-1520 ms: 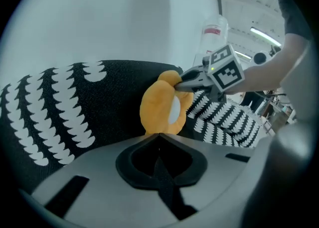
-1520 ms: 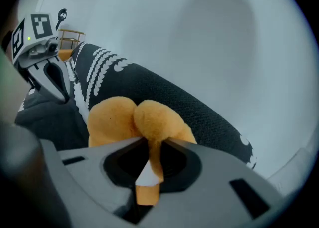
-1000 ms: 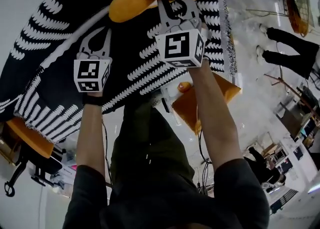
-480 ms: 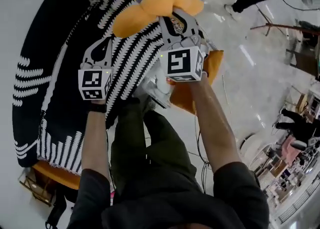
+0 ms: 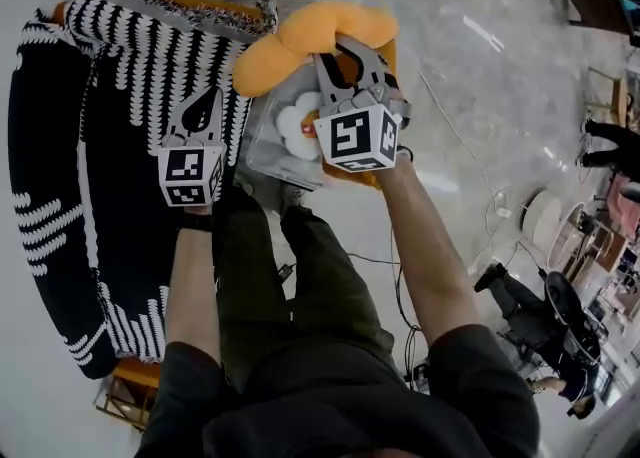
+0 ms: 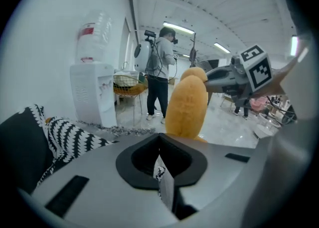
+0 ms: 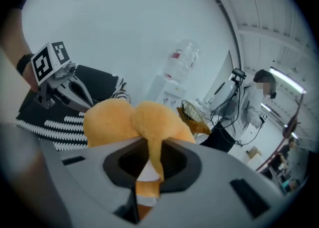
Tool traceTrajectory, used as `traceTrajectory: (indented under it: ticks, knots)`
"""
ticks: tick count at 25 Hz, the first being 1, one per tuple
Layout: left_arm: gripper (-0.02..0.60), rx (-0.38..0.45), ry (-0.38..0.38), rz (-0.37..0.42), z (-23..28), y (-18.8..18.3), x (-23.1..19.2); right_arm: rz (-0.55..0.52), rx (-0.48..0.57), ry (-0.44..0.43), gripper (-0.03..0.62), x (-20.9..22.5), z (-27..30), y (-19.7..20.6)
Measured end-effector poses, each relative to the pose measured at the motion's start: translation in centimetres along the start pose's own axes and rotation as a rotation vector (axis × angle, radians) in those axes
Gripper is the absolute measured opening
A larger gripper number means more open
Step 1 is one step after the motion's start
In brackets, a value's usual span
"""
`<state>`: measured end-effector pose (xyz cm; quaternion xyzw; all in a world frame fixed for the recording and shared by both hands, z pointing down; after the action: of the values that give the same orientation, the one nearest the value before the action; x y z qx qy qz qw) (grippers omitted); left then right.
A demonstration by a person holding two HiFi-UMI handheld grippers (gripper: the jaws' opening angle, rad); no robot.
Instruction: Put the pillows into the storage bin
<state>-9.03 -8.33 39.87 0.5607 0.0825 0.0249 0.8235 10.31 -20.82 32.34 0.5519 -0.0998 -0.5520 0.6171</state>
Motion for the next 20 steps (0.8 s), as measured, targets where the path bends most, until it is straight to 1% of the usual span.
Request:
traceTrajectory:
  ticks: [2, 5, 9, 11, 14, 17, 20]
  knots:
    - [0.005, -0.029, 0.032, 0.008, 1.0, 1.7, 1.7, 0.023, -0.030, -0.005, 0.055, -0.9, -1.0, 3.3]
    - [0.005, -0.068, 0.066, 0.018, 2.5, 4.6, 3.6, 0.053, -0.065, -0.035, 0.057, -2.9, -1.4, 8.3]
    - [0.005, -0.142, 0.102, 0.020, 4.0, 10.6, 5.9, 0.086, -0.114, -0.112, 0.059, -7.7, -1.3, 15.9]
    - [0.005, -0.186, 0.117, 0.018, 4.1, 13.2, 6.7, 0.109, -0.141, -0.154, 0.066, -10.2, -1.3, 19.1]
    - [0.005, -0.238, 0.129, 0.024, 4.6, 15.0, 7.3, 0.134, -0.170, -0.213, 0.073, -12.5, -1.0, 22.4]
    - [0.005, -0.272, 0.128, 0.031, 4.9, 16.3, 7.5, 0.154, -0.200, -0.268, 0.109, -14.4, -0.7, 25.0]
    - [0.005, -0.302, 0.142, 0.028, 3.8, 18.5, 8.0, 0.180, -0.242, -0.304, 0.109, -17.8, -1.9, 27.2]
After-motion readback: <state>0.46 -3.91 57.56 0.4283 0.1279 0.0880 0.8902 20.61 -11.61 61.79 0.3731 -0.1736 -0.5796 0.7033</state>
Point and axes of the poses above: the fingertips, and each gripper's own axes: z forward along the fingers, x to its right, y out of its underside, the point moved 8 cm from there along -z, backward along the fingers, and after that the axes turned 11 degrees about x, right-handed, at the moved point
